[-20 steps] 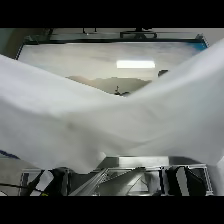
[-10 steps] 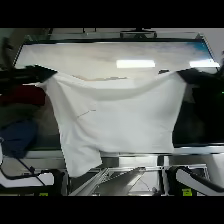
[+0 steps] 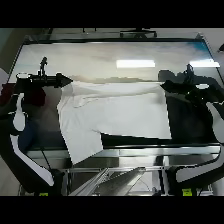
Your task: Fold the shirts.
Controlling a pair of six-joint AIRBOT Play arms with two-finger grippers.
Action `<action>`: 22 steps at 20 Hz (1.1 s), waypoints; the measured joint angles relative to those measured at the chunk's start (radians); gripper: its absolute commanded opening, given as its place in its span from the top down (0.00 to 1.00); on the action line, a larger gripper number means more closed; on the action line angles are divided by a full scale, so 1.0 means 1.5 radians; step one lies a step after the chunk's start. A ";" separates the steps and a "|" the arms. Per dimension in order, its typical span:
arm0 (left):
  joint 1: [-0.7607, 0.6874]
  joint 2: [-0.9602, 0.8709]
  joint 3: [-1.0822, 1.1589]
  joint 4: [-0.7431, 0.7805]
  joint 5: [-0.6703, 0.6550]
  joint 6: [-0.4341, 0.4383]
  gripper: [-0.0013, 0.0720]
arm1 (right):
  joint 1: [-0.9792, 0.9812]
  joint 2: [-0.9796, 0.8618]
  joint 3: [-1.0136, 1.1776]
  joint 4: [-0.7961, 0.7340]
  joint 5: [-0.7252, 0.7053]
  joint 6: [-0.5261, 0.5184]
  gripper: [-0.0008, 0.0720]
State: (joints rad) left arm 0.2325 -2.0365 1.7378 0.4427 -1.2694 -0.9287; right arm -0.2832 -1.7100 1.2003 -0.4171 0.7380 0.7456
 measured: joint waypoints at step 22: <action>0.028 -0.097 0.148 0.125 -0.095 -0.067 0.97 | 0.000 -0.107 0.126 -0.073 0.091 -0.006 0.97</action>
State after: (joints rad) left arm 0.2752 -2.1822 1.9598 0.6296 -1.4117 -1.0298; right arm -0.2832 -1.8706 1.3899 -0.5266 0.8738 0.7364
